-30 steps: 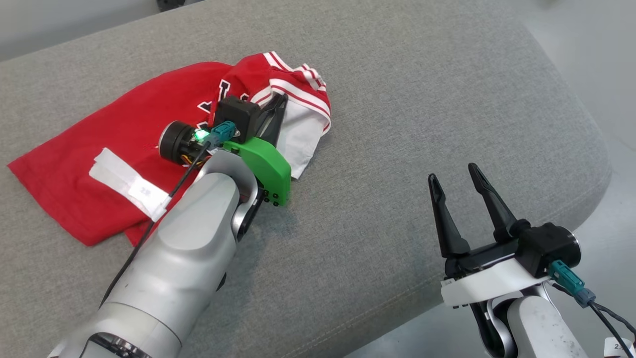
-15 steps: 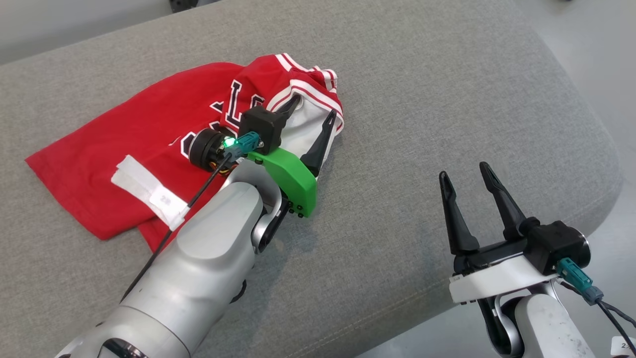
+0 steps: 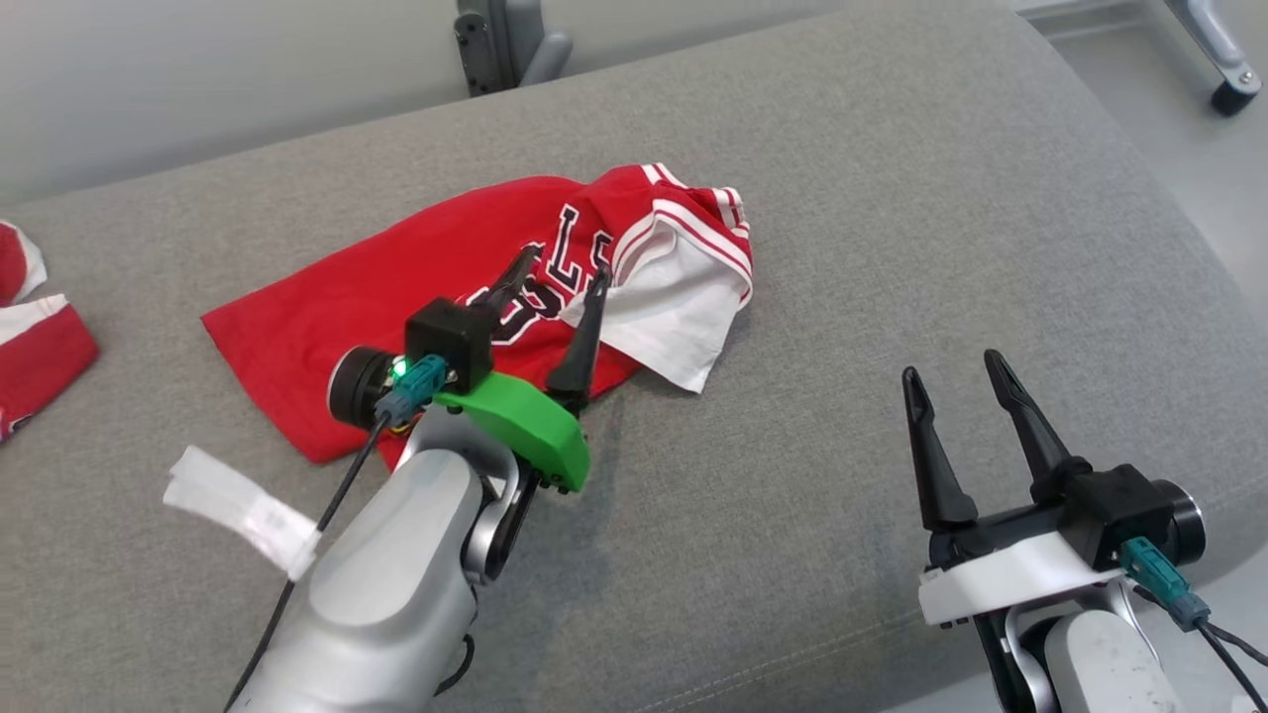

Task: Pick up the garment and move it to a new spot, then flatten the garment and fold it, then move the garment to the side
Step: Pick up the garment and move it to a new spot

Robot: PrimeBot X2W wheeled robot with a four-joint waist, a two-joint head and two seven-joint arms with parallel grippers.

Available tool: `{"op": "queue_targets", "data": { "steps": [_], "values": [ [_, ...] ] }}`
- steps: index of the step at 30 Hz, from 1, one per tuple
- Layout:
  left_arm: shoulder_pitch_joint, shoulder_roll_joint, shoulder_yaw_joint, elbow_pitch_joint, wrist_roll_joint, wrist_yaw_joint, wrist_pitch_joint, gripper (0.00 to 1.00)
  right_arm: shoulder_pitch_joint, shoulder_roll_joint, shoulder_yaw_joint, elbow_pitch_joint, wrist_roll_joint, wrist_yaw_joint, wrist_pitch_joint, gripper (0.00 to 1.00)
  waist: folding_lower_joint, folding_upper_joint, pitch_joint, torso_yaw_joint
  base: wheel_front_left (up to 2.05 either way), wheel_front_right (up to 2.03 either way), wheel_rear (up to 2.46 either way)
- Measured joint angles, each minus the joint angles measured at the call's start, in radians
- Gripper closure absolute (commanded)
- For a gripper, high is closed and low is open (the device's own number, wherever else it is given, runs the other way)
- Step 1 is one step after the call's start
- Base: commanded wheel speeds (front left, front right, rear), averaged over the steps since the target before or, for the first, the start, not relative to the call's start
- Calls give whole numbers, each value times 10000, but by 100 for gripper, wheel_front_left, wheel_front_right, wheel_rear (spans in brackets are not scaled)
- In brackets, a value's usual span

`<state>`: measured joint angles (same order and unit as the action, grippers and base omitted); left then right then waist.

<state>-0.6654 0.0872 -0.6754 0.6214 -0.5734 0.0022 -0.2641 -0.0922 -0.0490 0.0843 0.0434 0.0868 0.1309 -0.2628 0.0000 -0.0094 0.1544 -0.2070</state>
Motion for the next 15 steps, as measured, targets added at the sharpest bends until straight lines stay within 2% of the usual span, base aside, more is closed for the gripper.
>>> {"op": "queue_targets", "data": {
  "steps": [6,15],
  "values": [
    [1825,307,1607,-1551,825,570,-2,0,237,0,-42,75,-113,0,0,0,0,0,-557,449,0,0,0],
    [4614,426,3802,-3384,1864,863,2,0,487,0,-314,19,-198,0,0,0,0,0,-1110,1002,0,0,0]
  ]
}}
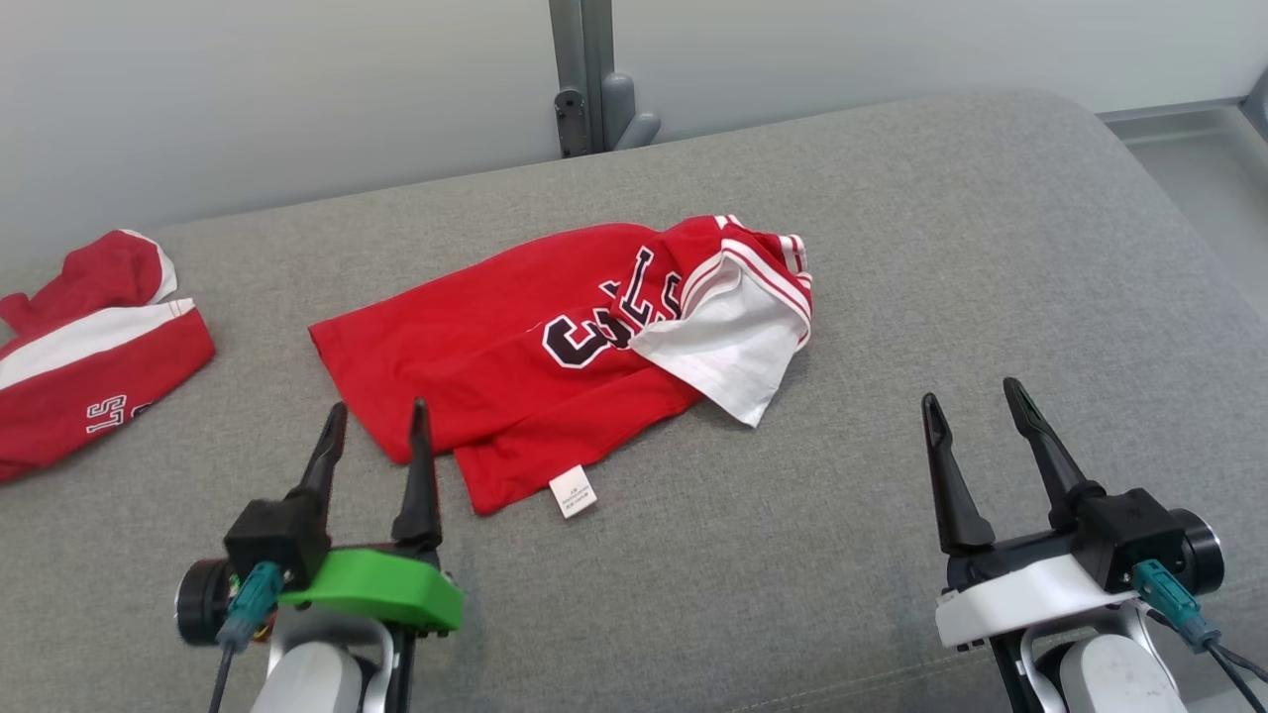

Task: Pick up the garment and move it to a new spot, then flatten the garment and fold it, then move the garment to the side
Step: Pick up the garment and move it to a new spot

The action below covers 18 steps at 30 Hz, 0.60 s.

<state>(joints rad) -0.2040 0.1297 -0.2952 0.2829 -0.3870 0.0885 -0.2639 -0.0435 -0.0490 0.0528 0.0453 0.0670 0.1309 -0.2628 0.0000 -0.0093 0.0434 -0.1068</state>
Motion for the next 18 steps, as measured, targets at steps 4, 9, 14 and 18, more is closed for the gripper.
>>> {"op": "queue_targets", "data": {
  "steps": [4,9,14,18],
  "values": [
    [1118,-174,949,-857,376,-17,-2,0,115,2,-88,-19,-6,0,0,0,0,0,-191,160,0,0,0],
    [2098,-474,1684,-1315,836,-274,-2,0,180,-2,-232,-21,-2,0,0,0,0,0,-307,394,0,0,0],
    [2514,-662,2107,-1392,1087,-527,-2,0,245,0,-213,-4,4,0,0,0,0,0,-373,602,0,0,0],
    [2596,-744,2301,-1298,1187,-696,-2,0,322,0,-169,71,27,0,0,0,0,0,-398,723,0,0,0]
  ]
}}
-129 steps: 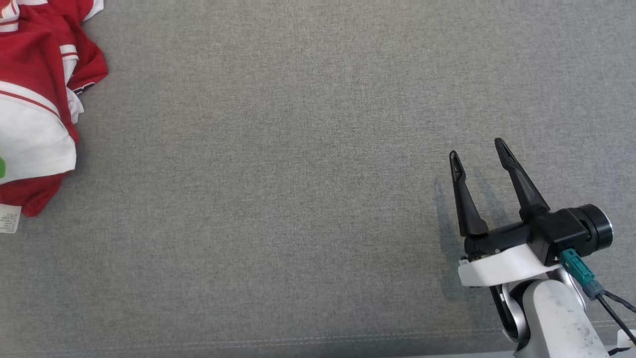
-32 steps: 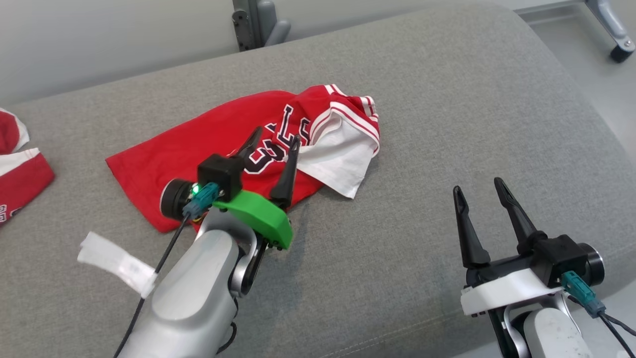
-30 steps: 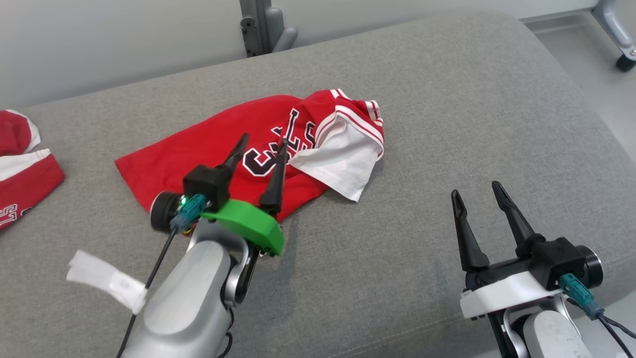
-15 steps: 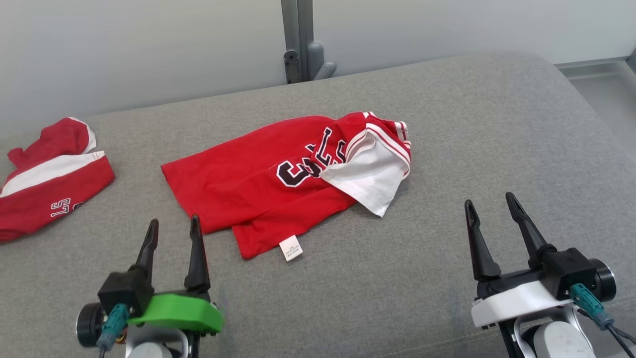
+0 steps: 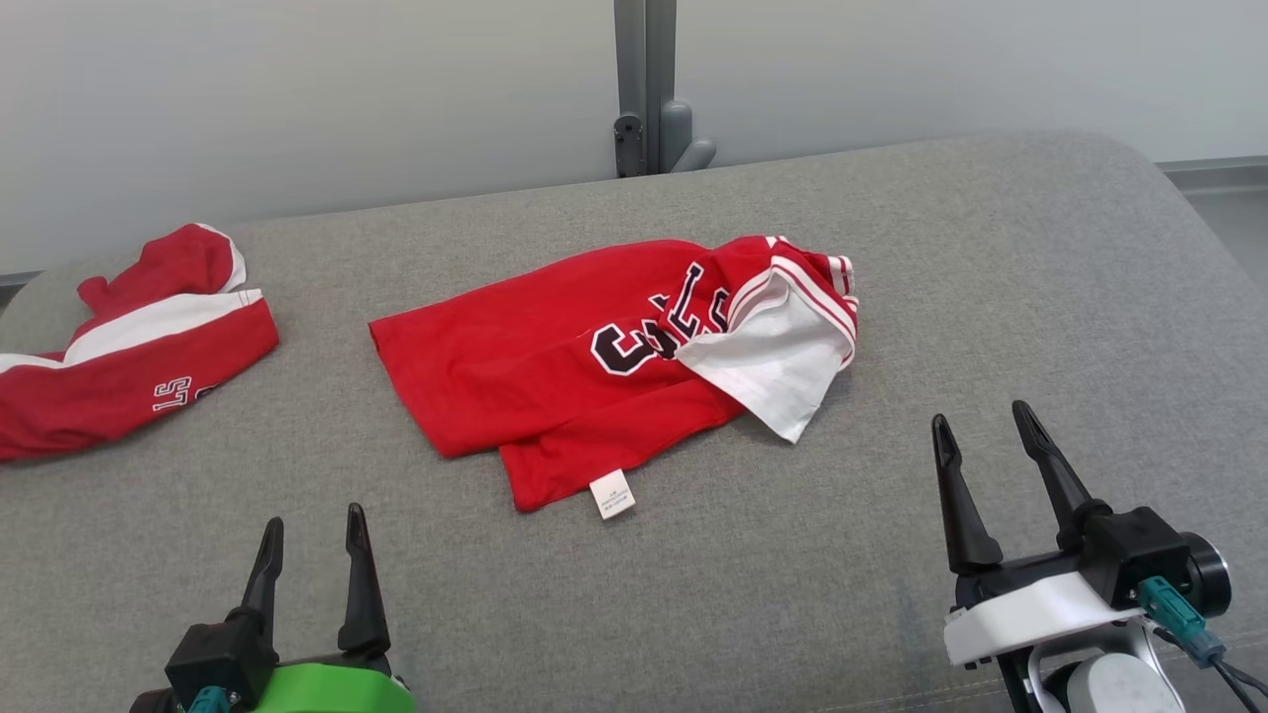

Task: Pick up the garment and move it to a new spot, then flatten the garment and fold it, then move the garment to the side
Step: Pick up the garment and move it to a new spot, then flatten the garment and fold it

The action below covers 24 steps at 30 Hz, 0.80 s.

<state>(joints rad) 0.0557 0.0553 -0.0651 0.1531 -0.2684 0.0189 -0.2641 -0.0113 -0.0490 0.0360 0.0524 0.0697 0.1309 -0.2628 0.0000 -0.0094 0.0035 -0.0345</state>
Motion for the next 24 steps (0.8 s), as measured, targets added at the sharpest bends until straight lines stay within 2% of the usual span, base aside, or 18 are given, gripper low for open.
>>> {"op": "queue_targets", "data": {
  "steps": [8,24],
  "values": [
    [0,-36,161,100,79,-115,0,0,30,0,35,50,52,0,0,0,0,0,18,55,0,0,0],
    [-39,-48,-205,90,36,-52,0,0,-47,0,-56,343,-121,0,0,0,0,1,123,259,0,0,0]
  ]
}}
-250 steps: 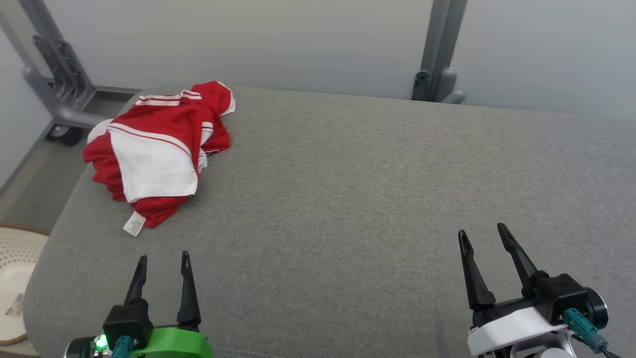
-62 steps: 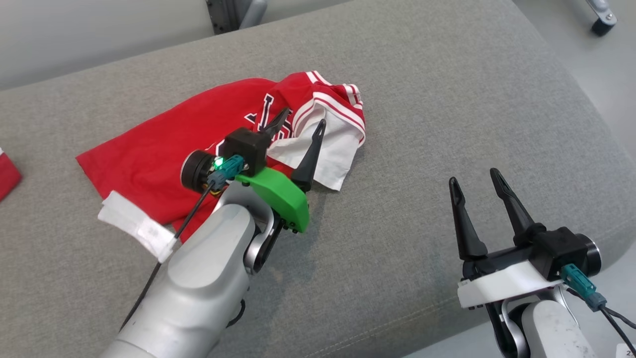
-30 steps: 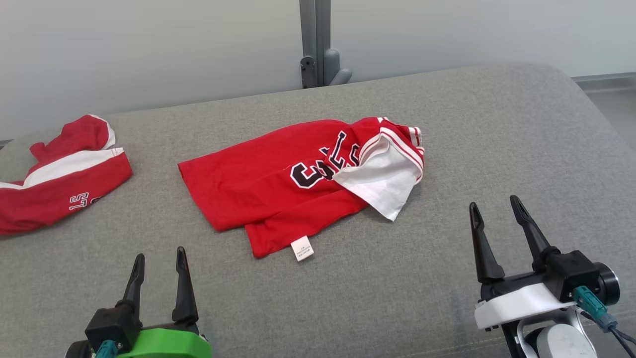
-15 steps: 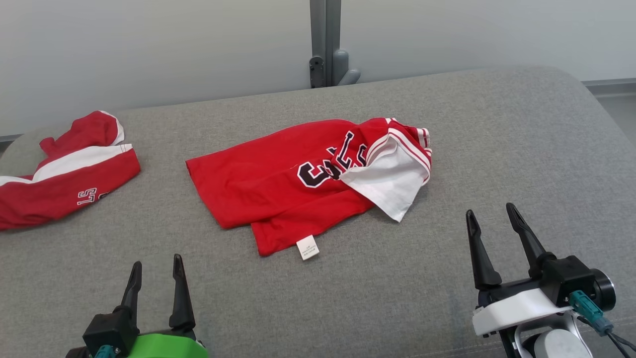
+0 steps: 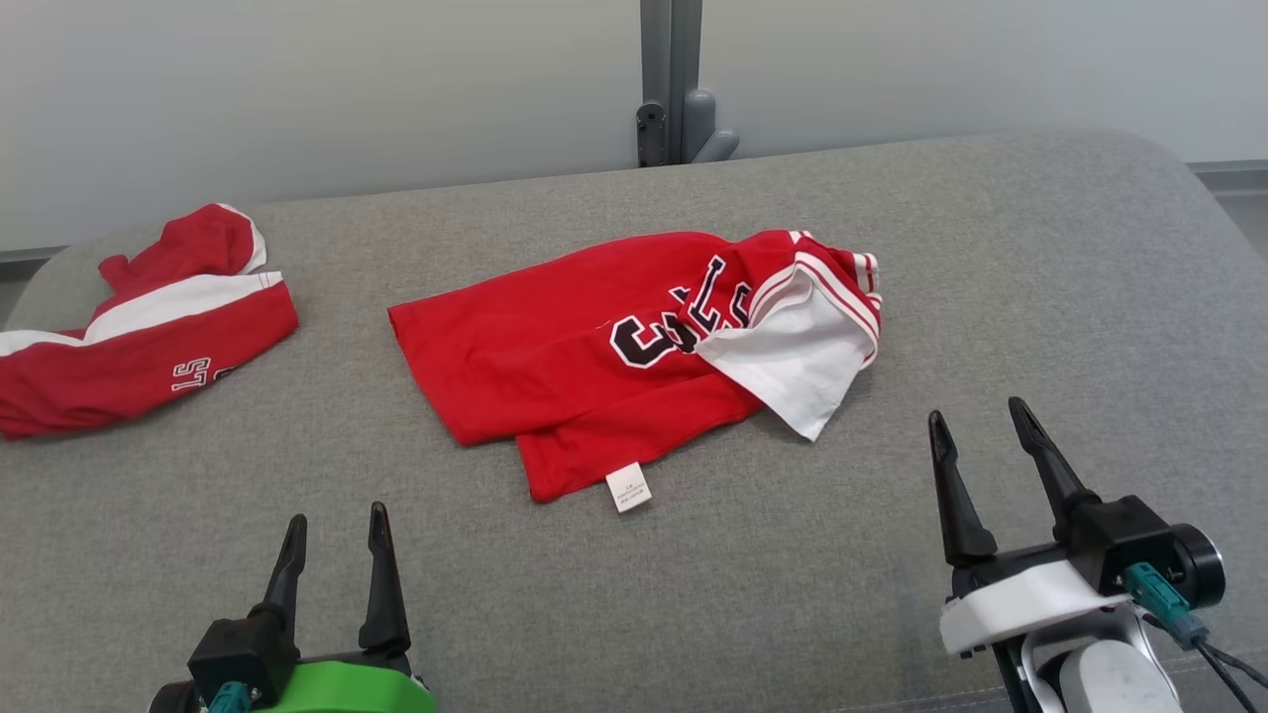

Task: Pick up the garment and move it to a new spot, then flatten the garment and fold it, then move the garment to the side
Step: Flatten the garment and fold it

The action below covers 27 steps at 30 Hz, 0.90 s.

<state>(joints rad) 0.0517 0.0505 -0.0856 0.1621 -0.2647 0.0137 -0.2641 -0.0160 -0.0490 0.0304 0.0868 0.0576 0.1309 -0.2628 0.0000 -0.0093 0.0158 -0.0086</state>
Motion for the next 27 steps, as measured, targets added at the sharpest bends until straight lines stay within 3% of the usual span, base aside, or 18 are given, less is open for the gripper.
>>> {"op": "queue_targets", "data": {
  "steps": [7,23,27],
  "values": [
    [-178,-2,-284,-109,-65,15,0,0,-1075,-2,174,779,-366,0,0,0,0,0,143,347,0,0,0],
    [-860,-4,-1081,-336,-213,148,0,0,-4739,6,-1365,5795,-777,0,0,0,0,0,1043,2216,0,0,0],
    [-861,-4,-1099,-378,-330,230,0,0,-5301,13,-1707,6567,-742,0,0,0,0,-1,1231,2741,0,0,0]
  ]
}}
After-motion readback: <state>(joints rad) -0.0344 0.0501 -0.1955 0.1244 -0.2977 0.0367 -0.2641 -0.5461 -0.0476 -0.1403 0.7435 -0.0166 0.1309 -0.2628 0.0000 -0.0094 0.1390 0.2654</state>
